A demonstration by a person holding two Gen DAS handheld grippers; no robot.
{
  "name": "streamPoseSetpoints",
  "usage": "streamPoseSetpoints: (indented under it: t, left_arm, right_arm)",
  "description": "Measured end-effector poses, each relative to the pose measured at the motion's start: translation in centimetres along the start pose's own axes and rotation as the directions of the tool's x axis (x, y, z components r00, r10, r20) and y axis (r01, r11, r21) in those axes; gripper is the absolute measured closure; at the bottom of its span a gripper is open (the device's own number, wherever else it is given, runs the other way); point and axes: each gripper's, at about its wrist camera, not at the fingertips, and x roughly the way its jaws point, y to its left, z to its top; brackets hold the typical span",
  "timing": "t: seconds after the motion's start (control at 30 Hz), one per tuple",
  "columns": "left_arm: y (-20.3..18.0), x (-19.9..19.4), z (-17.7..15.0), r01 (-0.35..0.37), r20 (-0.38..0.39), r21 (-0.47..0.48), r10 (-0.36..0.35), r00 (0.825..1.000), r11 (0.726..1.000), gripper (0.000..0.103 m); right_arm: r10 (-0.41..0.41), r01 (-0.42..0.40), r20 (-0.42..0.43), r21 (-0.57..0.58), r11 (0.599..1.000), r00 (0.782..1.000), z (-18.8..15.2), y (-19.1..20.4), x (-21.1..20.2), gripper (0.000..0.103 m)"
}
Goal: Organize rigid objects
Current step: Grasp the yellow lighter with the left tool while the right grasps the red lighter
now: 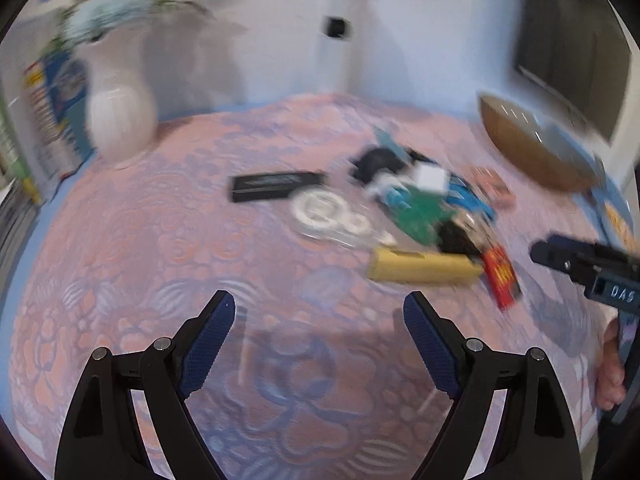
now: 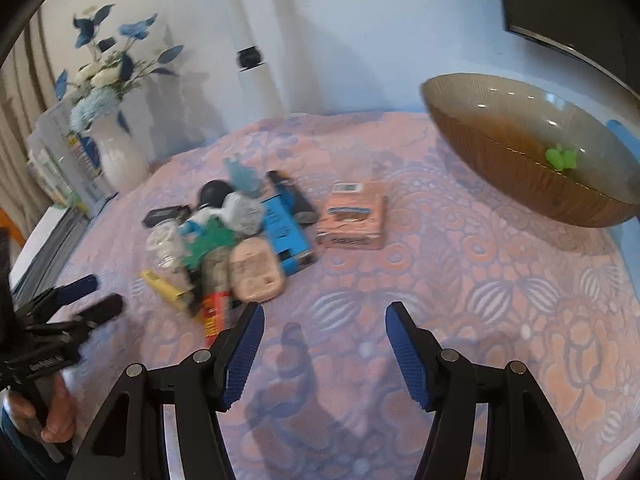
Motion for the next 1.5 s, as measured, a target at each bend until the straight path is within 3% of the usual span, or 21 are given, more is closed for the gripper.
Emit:
streamPoseSetpoints:
  t: [0.1, 0.17, 0.33, 0.37, 0.4, 0.43, 0.47, 0.53, 0.6, 0.67, 0.8, 0.87, 0.93, 1.0, 1.1, 1.23, 1.33, 1.37, 1.43, 1.5]
  left_arm:
    - [-1.7, 0.3, 1.2, 0.041, -0.029, 0.099, -0.038, 0.999, 0.994, 0.018]
    - [-2.3, 1.1, 2.1, 0.093, -0.045, 0.144, -0.087, 0.995, 0.985, 0.018]
    - [-2.0, 3.7, 2.7, 0.227, -0.124, 0.163, -0.208, 0.97, 0.96, 0.039]
    - [-2.0, 3.8, 2.6, 0.244, -0.127, 0.156, -0.225, 0.966, 0.957, 0.039]
    - [-2.2, 3.7, 2.6, 0.25, -0.119, 0.16, -0.232, 0.965, 0.955, 0.043]
    - [-2.6, 3.5, 2.5, 0.257, -0.118, 0.166, -0.239, 0.964, 0.952, 0.054]
    - [-2.8, 3.2, 2.3, 0.26, -0.116, 0.169, -0.242, 0.963, 0.951, 0.056]
    - [-3.2, 2.7, 1.7, 0.247, -0.119, 0.173, -0.229, 0.966, 0.953, 0.064]
    - [-3.4, 1.9, 1.0, 0.261, -0.122, 0.165, -0.243, 0.962, 0.951, 0.065]
    - [-3.7, 1.3, 0.3, 0.329, -0.139, 0.146, -0.31, 0.941, 0.933, 0.065]
    - [-5.8, -1.0, -1.9, 0.429, -0.189, 0.227, -0.393, 0.9, 0.874, 0.064]
    - [-6.4, -1.6, -2.2, 0.41, -0.19, 0.269, -0.37, 0.91, 0.871, 0.062]
    - [-6.3, -1.4, -1.4, 0.333, -0.15, 0.276, -0.302, 0.942, 0.902, 0.055]
    - [-6.0, -0.1, -0.4, 0.293, -0.145, 0.25, -0.264, 0.954, 0.923, 0.055]
    - [-5.9, 1.8, 0.3, 0.311, -0.18, 0.213, -0.276, 0.944, 0.926, 0.055]
    - [-7.9, 2.3, 0.5, 0.285, -0.169, 0.275, -0.245, 0.955, 0.918, 0.055]
    - [-8.9, 2.2, 0.3, 0.248, -0.155, 0.302, -0.209, 0.966, 0.921, 0.055]
    - [-9.1, 2.3, 0.2, 0.239, -0.147, 0.304, -0.203, 0.968, 0.922, 0.058]
    - [-9.4, 1.5, -0.4, 0.244, -0.117, 0.338, -0.216, 0.969, 0.909, 0.082]
    - [-9.7, 1.2, -0.8, 0.24, -0.106, 0.342, -0.216, 0.971, 0.909, 0.082]
  right_arm:
    - [0.101, -0.102, -0.045, -0.016, 0.995, 0.994, -0.3, 2.0, 0.1, 0.042]
    - [0.1, -0.103, -0.071, -0.048, 0.993, 0.992, -0.5, 3.5, 0.7, 0.045]
    - [0.089, -0.102, -0.1, -0.134, 0.986, 0.991, -1.1, 5.7, 2.1, 0.063]
    - [0.09, -0.105, -0.108, -0.139, 0.985, 0.99, -1.2, 5.8, 2.4, 0.069]
    - [0.084, -0.1, -0.111, -0.146, 0.984, 0.99, -1.2, 5.9, 2.7, 0.072]
    - [0.075, -0.091, -0.107, -0.15, 0.985, 0.991, -1.2, 5.9, 2.7, 0.078]
    - [0.066, -0.081, -0.102, -0.153, 0.985, 0.993, -1.2, 5.9, 2.6, 0.083]
    - [0.064, -0.077, -0.092, -0.143, 0.987, 0.994, -1.3, 5.5, 2.3, 0.084]
    - [0.06, -0.071, -0.085, -0.121, 0.99, 0.995, -1.4, 4.7, 1.8, 0.085]
    - [0.047, -0.055, -0.085, -0.095, 0.994, 0.995, -1.6, 3.4, 1.2, 0.085]
    - [0.058, -0.063, -0.095, -0.051, 0.997, 0.994, -2.4, 0.5, 0.2, 0.085]
    - [0.093, -0.096, -0.093, -0.026, 0.995, 0.991, -2.7, -0.5, -0.1, 0.085]
    - [0.125, -0.125, -0.088, 0.005, 0.992, 0.988, -2.8, -1.2, -0.2, 0.085]
    - [0.137, -0.137, -0.088, 0.013, 0.991, 0.987, -2.8, -1.4, -0.1, 0.085]
    - [0.139, -0.138, -0.088, 0.009, 0.99, 0.986, -2.8, -1.2, -0.1, 0.083]
    - [0.087, -0.09, -0.094, -0.027, 0.996, 0.992, -2.5, -0.4, 0.1, 0.082]
    - [0.034, -0.039, -0.094, -0.059, 0.998, 0.995, -2.1, 0.4, 0.4, 0.076]
    - [0.013, -0.019, -0.092, -0.068, 0.998, 0.996, -2.0, 0.7, 0.6, 0.076]
    - [-0.026, 0.018, -0.087, -0.091, 0.996, 0.996, -2.1, 1.1, 0.7, 0.076]
    - [-0.075, 0.064, -0.075, -0.141, 0.988, 0.994, -2.5, 1.8, 0.7, 0.077]
